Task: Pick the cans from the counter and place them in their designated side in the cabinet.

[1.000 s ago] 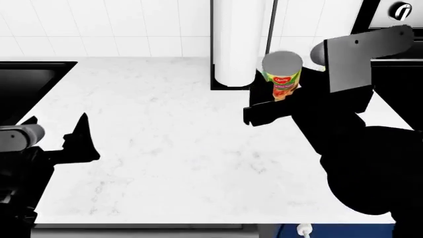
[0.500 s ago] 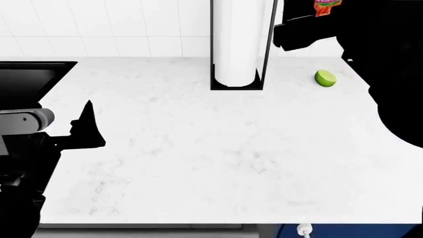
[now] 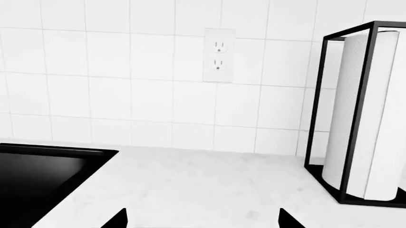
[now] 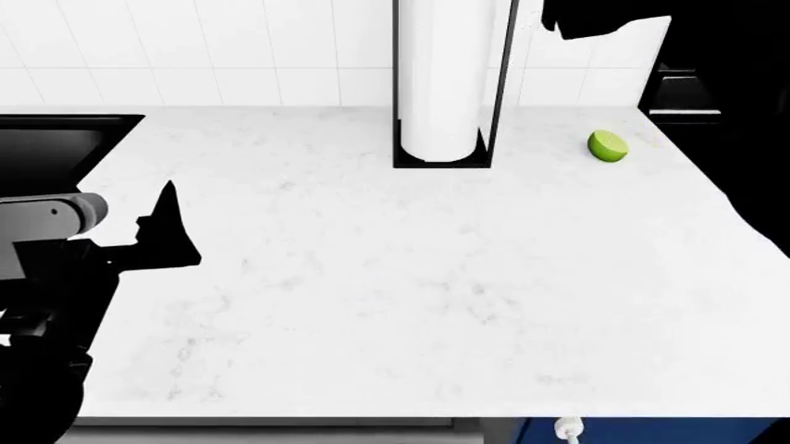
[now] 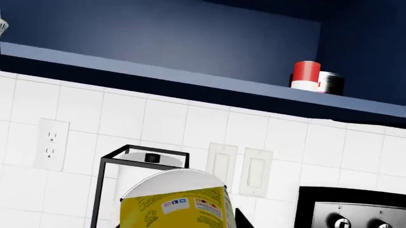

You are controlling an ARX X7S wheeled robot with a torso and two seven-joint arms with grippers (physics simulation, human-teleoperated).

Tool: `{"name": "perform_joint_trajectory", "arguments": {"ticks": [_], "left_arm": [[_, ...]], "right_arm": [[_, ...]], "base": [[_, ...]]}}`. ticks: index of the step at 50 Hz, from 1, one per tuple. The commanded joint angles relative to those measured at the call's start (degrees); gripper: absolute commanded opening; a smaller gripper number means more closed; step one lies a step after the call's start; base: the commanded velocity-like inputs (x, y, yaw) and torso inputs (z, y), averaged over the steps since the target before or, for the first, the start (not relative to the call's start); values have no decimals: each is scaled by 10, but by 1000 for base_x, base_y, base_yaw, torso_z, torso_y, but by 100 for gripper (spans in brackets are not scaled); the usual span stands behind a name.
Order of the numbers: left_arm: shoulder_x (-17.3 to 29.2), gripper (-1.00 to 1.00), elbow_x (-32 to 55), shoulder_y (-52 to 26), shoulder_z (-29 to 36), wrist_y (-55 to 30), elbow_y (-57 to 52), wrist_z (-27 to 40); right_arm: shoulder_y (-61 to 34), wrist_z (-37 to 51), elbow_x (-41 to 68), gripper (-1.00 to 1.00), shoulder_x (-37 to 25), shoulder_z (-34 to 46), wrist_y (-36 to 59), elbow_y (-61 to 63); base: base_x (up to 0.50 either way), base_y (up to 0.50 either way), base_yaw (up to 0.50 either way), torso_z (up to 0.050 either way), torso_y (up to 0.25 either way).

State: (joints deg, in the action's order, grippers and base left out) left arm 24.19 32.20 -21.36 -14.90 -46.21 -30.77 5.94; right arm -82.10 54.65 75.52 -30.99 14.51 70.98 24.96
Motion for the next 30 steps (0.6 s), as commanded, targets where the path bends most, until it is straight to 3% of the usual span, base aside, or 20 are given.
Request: {"name": "perform_joint_trajectory", "arguments": {"ticks": [1,13,15,18,21,30], "left_arm": [[-1,100,-3,-1,4,7,10,1],[-1,100,-4,-1,4,14,21,0],[0,100,0,1,1,11,17,1],[0,100,0,2,1,11,19,1],[1,100,1,2,0,11,18,1],[1,100,1,5,0,13,18,2]], "right_arm": [[1,11,-44,-100,-3,5,-16,15],[-11,41,-76,-100,-11,30,-3,26],[-183,-104,-155,-100,-3,104,12,-146],[-402,-275,-288,-100,41,227,-79,-404],[-427,-322,-341,-100,74,267,-144,-551],[-481,-361,-410,-100,82,313,-201,-644]], "base": [[0,0,0,0,0],[0,0,0,0,0],[0,0,0,0,0],[0,0,0,0,0],[0,0,0,0,0],[0,0,0,0,0]]}}
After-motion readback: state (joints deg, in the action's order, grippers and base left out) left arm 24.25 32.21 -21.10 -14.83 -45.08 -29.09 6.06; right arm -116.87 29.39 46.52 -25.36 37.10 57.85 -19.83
